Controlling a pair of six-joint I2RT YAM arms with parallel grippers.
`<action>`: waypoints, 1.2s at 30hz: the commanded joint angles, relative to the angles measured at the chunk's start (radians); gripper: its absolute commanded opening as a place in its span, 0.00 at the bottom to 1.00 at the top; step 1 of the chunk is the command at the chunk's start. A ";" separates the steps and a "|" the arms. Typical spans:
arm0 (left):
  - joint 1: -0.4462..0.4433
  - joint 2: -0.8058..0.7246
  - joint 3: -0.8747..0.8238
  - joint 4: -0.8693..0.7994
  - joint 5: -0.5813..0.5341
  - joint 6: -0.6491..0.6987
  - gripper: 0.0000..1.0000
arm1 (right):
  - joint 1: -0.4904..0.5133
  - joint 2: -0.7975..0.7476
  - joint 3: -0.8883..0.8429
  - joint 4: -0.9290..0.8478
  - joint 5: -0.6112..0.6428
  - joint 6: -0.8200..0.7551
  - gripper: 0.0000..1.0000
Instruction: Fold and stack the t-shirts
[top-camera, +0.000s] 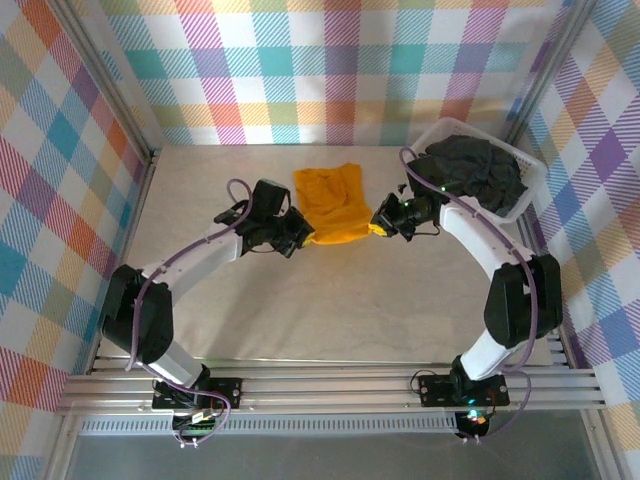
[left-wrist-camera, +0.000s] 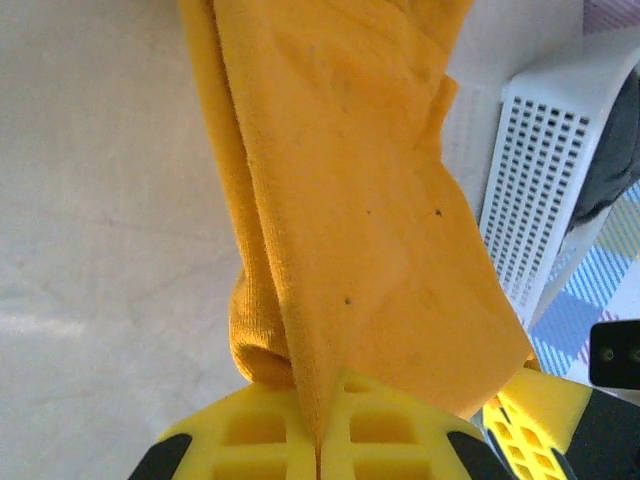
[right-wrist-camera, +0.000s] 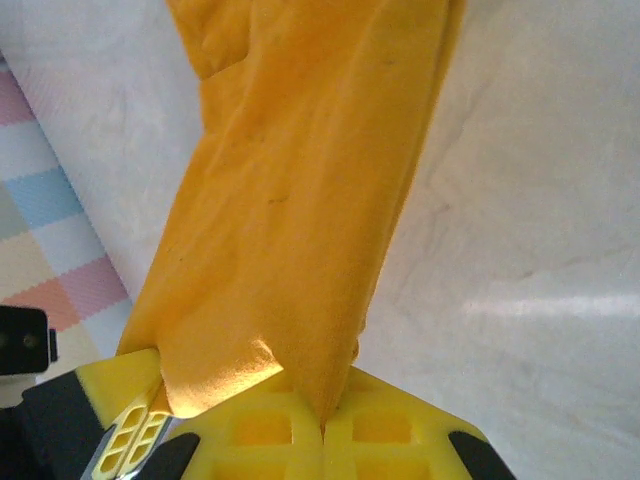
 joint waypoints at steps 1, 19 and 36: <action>-0.025 -0.069 -0.086 -0.169 0.072 0.059 0.00 | 0.053 -0.058 -0.099 -0.124 -0.090 -0.009 0.00; -0.116 -0.433 -0.207 -0.381 -0.049 0.009 0.00 | 0.161 -0.226 -0.151 -0.353 -0.138 0.079 0.00; 0.106 0.148 0.376 -0.390 -0.086 0.134 0.00 | 0.025 0.277 0.458 -0.415 -0.078 0.089 0.00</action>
